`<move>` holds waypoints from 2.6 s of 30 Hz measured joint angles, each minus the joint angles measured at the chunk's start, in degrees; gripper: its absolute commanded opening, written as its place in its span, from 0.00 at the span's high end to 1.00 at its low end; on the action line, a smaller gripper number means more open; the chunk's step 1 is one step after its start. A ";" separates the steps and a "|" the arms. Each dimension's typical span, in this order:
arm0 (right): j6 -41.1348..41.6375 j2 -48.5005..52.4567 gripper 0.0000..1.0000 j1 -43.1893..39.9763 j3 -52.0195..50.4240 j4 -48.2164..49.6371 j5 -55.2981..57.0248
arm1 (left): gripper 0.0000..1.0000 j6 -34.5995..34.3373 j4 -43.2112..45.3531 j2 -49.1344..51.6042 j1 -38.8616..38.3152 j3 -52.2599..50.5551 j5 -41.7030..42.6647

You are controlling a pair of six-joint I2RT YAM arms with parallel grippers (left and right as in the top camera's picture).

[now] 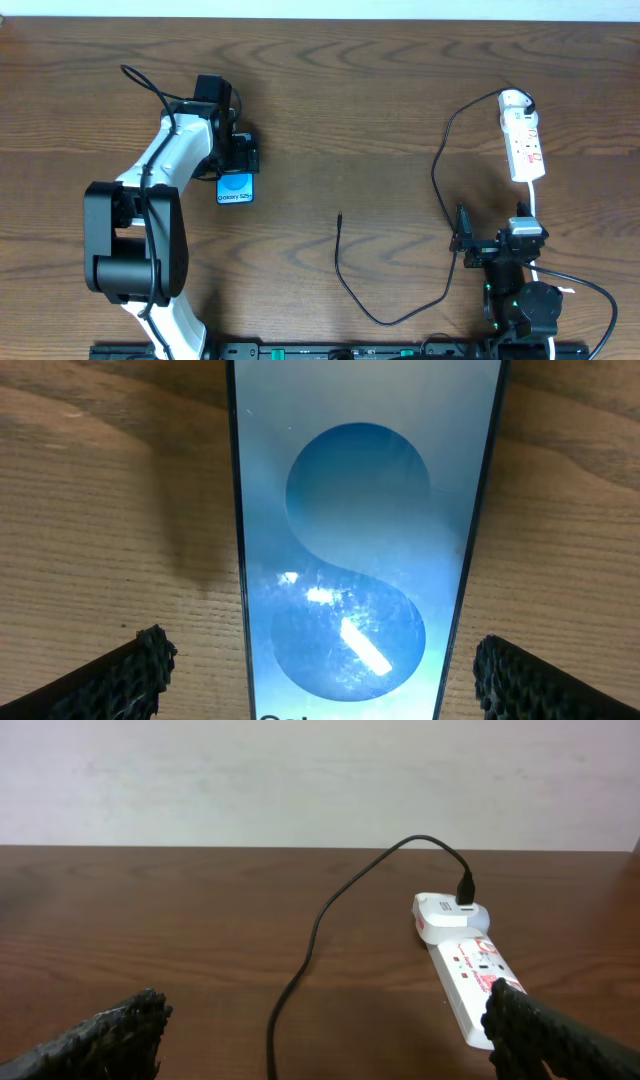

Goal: Plug charger to phone and switch on socket
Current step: 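Lower the open left gripper down onto the phone, then close the left gripper on the phone's long edges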

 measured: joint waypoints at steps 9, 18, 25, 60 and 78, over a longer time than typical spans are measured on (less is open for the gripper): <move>0.00 0.00 0.01 0.00 0.00 -0.02 0.00 | 0.02 0.02 0.70 0.00 0.00 0.00 1.01; 0.00 0.00 0.01 0.00 0.00 0.00 0.00 | 0.02 0.04 1.16 0.00 0.00 0.00 1.90; 0.00 0.00 0.01 0.00 0.00 0.00 0.00 | 0.02 0.04 1.22 0.70 -0.02 0.00 1.92; 0.00 0.00 0.01 0.00 0.00 0.00 0.00 | 0.02 -0.59 2.40 1.27 -0.94 0.00 1.44; 0.00 0.00 0.01 0.00 0.00 -0.02 0.00 | 0.02 -0.85 3.13 4.70 -1.05 0.15 0.92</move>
